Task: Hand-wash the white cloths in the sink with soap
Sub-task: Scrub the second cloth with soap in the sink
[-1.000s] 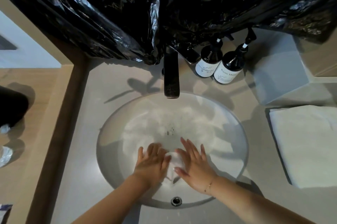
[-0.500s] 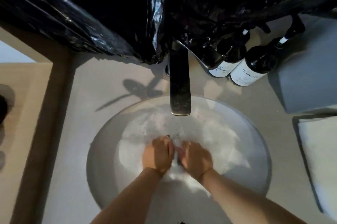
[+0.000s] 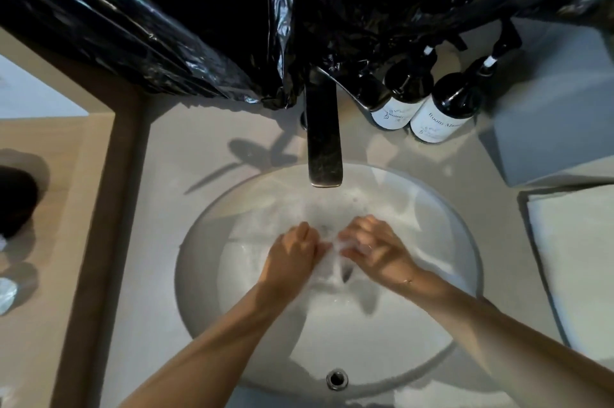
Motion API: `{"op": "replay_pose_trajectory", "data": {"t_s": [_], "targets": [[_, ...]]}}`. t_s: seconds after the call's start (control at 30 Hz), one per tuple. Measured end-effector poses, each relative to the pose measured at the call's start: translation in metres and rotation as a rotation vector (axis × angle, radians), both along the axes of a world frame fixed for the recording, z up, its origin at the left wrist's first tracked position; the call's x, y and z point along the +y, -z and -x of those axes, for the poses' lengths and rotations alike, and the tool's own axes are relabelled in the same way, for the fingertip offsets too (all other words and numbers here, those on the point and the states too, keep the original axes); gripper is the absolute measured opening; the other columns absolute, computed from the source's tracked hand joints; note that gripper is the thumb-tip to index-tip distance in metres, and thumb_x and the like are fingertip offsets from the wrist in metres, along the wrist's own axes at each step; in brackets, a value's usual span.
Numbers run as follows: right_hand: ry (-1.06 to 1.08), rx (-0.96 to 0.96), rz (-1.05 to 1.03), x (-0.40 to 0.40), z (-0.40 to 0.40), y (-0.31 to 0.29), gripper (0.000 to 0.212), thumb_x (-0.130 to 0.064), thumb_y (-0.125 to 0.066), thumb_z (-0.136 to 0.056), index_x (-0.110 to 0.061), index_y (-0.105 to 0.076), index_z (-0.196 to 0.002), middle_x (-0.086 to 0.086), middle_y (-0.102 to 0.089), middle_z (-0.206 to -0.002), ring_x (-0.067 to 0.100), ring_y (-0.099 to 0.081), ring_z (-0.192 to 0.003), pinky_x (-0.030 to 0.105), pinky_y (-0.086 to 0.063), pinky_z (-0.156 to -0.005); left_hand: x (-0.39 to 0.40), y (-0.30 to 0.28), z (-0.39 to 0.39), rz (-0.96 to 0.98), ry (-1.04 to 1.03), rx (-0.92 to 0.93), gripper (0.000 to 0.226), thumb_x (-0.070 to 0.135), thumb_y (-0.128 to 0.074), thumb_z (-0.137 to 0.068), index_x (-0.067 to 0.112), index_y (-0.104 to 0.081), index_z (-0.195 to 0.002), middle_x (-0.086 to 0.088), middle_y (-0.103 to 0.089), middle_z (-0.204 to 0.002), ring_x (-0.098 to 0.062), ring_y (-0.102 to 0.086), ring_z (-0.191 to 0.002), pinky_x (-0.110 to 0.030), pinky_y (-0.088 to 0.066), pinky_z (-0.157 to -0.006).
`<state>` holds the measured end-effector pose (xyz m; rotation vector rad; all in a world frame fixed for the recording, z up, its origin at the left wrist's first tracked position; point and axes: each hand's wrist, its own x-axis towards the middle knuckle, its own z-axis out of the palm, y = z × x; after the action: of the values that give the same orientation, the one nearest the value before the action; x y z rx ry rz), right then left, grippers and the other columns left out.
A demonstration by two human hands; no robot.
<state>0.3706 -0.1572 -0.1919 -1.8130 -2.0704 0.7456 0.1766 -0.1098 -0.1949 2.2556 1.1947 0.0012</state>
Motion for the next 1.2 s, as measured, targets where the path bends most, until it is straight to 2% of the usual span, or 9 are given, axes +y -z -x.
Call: {"op": "replay_pose_trajectory", "data": {"t_s": [0.13,0.23,0.37,0.6,0.7,0.83,0.97,1.1,1.2], "targets": [[-0.149,-0.043,0.137,-0.024,-0.006,-0.02,0.012,-0.038,-0.064,-0.084,-0.031,-0.071,-0.091,-0.014,-0.057,-0.101,0.006,-0.048,-0.1,0.021,-0.039,-0.09,-0.017,-0.015,0.015,-0.056,0.223,0.142,0.068,0.061,-0.011,-0.089,0.025,-0.068,-0.091,-0.001,-0.056,-0.105,-0.022,-0.051,-0.1,-0.037,-0.035,-0.082],[-0.06,-0.058,0.057,-0.035,-0.004,-0.024,0.029,-0.045,-0.054,-0.081,-0.029,-0.066,-0.102,-0.011,-0.053,-0.109,0.01,-0.047,-0.107,0.024,-0.034,-0.101,-0.024,-0.017,0.018,-0.038,0.128,0.102,0.043,0.061,-0.035,-0.086,0.031,-0.066,-0.085,0.005,-0.055,-0.127,-0.018,-0.042,-0.121,-0.039,-0.025,-0.095],[0.176,-0.083,0.101,-0.035,0.02,-0.01,0.056,-0.052,-0.032,-0.092,-0.026,-0.043,-0.14,-0.005,-0.038,-0.145,0.018,-0.026,-0.139,0.032,-0.011,-0.118,-0.027,-0.004,0.004,0.147,0.026,0.21,0.072,0.072,-0.035,-0.087,0.028,-0.031,-0.144,0.003,-0.017,-0.159,-0.022,-0.016,-0.147,-0.054,0.001,-0.118],[0.138,-0.381,0.27,-0.02,0.044,0.035,0.041,-0.04,-0.034,-0.092,-0.022,-0.064,-0.114,0.006,-0.064,-0.112,0.035,-0.051,-0.113,0.063,-0.03,-0.101,-0.031,0.03,-0.017,0.163,-0.138,0.176,0.051,0.047,-0.012,-0.102,0.022,-0.048,-0.128,-0.005,-0.065,-0.118,-0.027,-0.061,-0.11,-0.038,-0.033,-0.099],[0.309,-0.141,0.365,0.001,0.043,0.044,0.029,-0.027,-0.046,-0.094,-0.012,-0.069,-0.103,0.014,-0.067,-0.107,0.034,-0.055,-0.106,0.055,-0.042,-0.101,-0.02,0.039,-0.024,0.436,-0.3,0.241,0.04,0.034,-0.031,-0.105,0.018,-0.054,-0.133,-0.01,-0.057,-0.132,-0.027,-0.05,-0.127,-0.032,-0.028,-0.107],[0.542,0.179,0.458,0.028,0.038,0.045,0.027,-0.025,-0.059,-0.089,-0.008,-0.067,-0.109,0.013,-0.066,-0.107,0.03,-0.062,-0.103,0.038,-0.049,-0.093,-0.014,0.057,-0.019,0.707,-0.741,0.086,0.068,0.04,-0.051,-0.093,0.037,-0.018,-0.152,-0.001,-0.025,-0.154,-0.024,-0.029,-0.141,-0.034,-0.024,-0.117],[0.236,-0.258,0.381,0.032,0.04,0.029,0.03,-0.036,-0.058,-0.084,-0.021,-0.066,-0.06,-0.001,-0.066,-0.062,0.023,-0.067,-0.063,0.032,-0.05,-0.066,0.002,0.044,-0.019,0.702,-0.541,0.057,0.039,0.02,-0.042,-0.102,0.007,-0.048,-0.139,-0.012,-0.05,-0.137,-0.026,-0.048,-0.126,-0.029,-0.036,-0.101],[0.279,-0.141,0.398,0.007,0.037,0.025,0.037,-0.045,-0.034,-0.098,-0.023,-0.063,-0.091,0.0,-0.069,-0.094,0.023,-0.063,-0.09,0.029,-0.037,-0.076,0.007,0.024,0.001,0.58,-0.264,-0.022,0.034,0.05,-0.047,-0.095,0.027,-0.065,-0.077,0.007,-0.062,-0.07,-0.012,-0.06,-0.062,-0.031,-0.048,-0.062],[0.119,-0.167,0.311,-0.018,0.034,0.02,0.036,-0.04,-0.038,-0.098,-0.024,-0.071,-0.094,-0.004,-0.068,-0.093,0.015,-0.058,-0.082,0.018,-0.04,-0.068,-0.008,0.026,0.019,0.342,-0.145,0.043,0.043,0.055,-0.049,-0.086,0.016,-0.059,-0.069,0.006,-0.064,-0.07,-0.013,-0.065,-0.067,-0.033,-0.05,-0.065]]}}
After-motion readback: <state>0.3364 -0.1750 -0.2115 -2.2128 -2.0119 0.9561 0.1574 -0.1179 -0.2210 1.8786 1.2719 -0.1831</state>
